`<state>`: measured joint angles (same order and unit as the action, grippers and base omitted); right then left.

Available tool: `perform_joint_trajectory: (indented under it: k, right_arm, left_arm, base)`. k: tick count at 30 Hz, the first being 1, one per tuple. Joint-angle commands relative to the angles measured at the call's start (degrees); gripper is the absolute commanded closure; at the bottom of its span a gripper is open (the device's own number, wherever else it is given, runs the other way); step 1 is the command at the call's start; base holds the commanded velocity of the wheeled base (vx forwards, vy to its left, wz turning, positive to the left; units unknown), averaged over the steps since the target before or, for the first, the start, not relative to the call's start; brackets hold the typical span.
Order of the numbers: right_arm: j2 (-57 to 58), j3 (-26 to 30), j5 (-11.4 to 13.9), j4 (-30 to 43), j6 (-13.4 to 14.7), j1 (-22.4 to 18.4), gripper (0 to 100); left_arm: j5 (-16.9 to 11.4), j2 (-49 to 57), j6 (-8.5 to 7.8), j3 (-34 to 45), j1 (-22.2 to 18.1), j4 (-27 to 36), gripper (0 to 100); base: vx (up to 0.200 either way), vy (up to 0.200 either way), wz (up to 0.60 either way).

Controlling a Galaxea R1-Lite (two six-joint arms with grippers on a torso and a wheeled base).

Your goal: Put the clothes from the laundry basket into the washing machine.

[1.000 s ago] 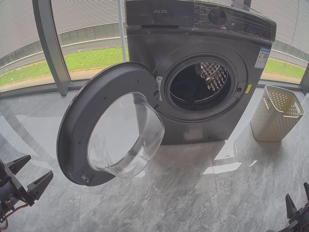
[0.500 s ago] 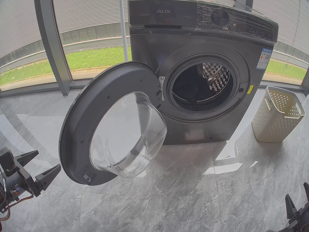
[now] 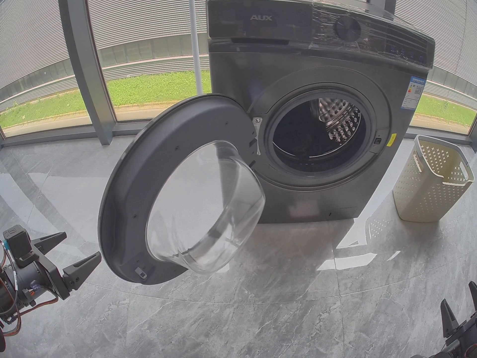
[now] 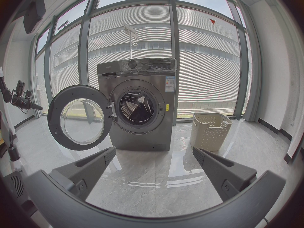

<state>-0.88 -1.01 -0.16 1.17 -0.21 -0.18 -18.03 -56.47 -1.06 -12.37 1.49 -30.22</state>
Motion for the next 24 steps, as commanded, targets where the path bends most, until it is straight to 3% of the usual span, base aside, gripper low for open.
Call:
perform_joint_trajectory:
  k: [1, 11, 17, 24]
  right_arm:
    - [0.88, 0.4, 0.07, -0.03, -0.06, 0.01, 0]
    - [0.88, 0.4, 0.07, -0.03, -0.06, 0.01, 0]
    - [0.88, 0.4, -0.02, -0.03, -0.14, 0.01, 0]
    - [0.88, 0.4, 0.07, -0.03, -0.06, 0.01, 0]
  left_arm:
    - [0.01, -0.49, 0.01, -0.19, 0.01, -0.1, 0]
    - [-0.08, -2.16, 0.27, -1.95, 4.75, -0.1, 0]
    - [-0.43, -8.57, 0.01, -3.97, 7.83, -1.16, 0]
    - [-0.69, -20.88, -0.17, -6.0, 8.36, -11.0, 0]
  base:
    - [0.0, 0.0, 0.0]
    - [0.0, 0.0, 0.0]
    - [0.0, 0.0, 0.0]
    - [0.0, 0.0, 0.0]
